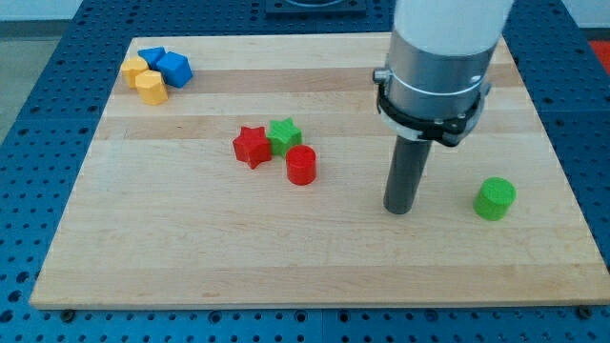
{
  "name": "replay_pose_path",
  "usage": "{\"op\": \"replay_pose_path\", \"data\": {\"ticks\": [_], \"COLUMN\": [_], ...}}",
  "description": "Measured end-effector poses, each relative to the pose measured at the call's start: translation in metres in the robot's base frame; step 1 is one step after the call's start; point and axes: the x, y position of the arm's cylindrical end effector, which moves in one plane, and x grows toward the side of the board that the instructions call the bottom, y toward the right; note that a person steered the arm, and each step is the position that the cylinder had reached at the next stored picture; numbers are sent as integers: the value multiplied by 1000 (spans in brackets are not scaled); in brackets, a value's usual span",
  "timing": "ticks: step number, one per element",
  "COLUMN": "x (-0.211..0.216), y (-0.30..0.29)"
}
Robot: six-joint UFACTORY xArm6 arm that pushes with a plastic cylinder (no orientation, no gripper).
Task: Move the green star slightly down
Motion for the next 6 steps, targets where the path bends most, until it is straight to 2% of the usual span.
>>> {"op": "replay_pose_path", "data": {"ticks": [1,2,3,4,5,6], "x": [-3,-40,-46,-76,-129,-144], "y": [-43,-74,-98,-64,-28,-85]}}
